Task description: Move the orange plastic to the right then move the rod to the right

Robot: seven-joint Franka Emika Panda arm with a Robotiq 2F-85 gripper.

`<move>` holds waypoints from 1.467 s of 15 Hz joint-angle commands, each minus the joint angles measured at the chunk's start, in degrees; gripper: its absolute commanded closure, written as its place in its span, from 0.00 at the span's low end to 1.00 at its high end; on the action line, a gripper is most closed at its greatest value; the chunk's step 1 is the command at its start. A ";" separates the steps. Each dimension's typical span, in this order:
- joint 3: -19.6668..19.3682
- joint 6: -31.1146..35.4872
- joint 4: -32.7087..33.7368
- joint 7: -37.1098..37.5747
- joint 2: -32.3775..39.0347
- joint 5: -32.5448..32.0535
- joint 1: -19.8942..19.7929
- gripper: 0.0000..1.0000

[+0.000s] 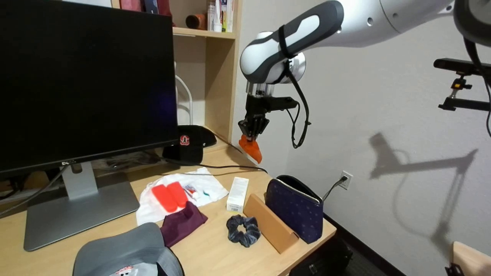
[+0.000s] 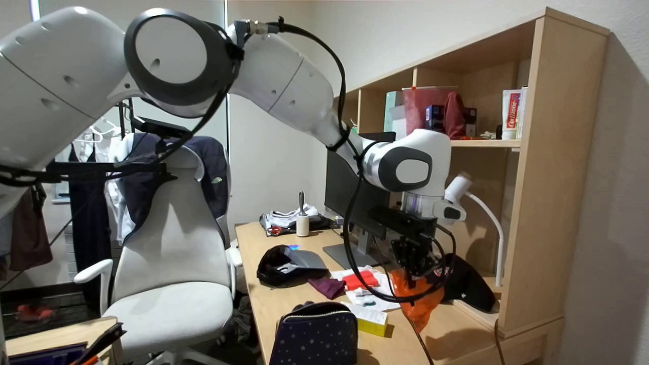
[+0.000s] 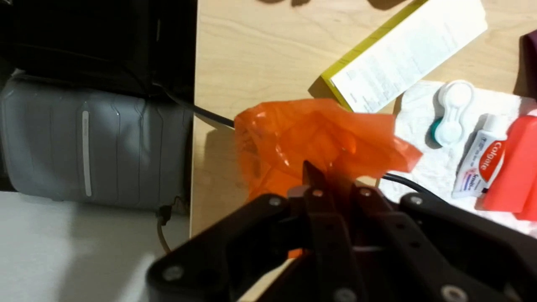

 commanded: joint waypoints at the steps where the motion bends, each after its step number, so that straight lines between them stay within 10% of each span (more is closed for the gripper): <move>1: 1.09 -0.04 -0.27 0.03 1.45 1.10 -1.88 0.92; 14: 2.96 0.26 -0.09 -1.19 7.57 1.35 -2.62 0.92; 16: 3.05 0.84 -0.42 -1.05 7.15 1.89 -2.98 0.66; 22: 4.28 3.37 -1.53 -1.89 4.68 4.26 -4.05 0.28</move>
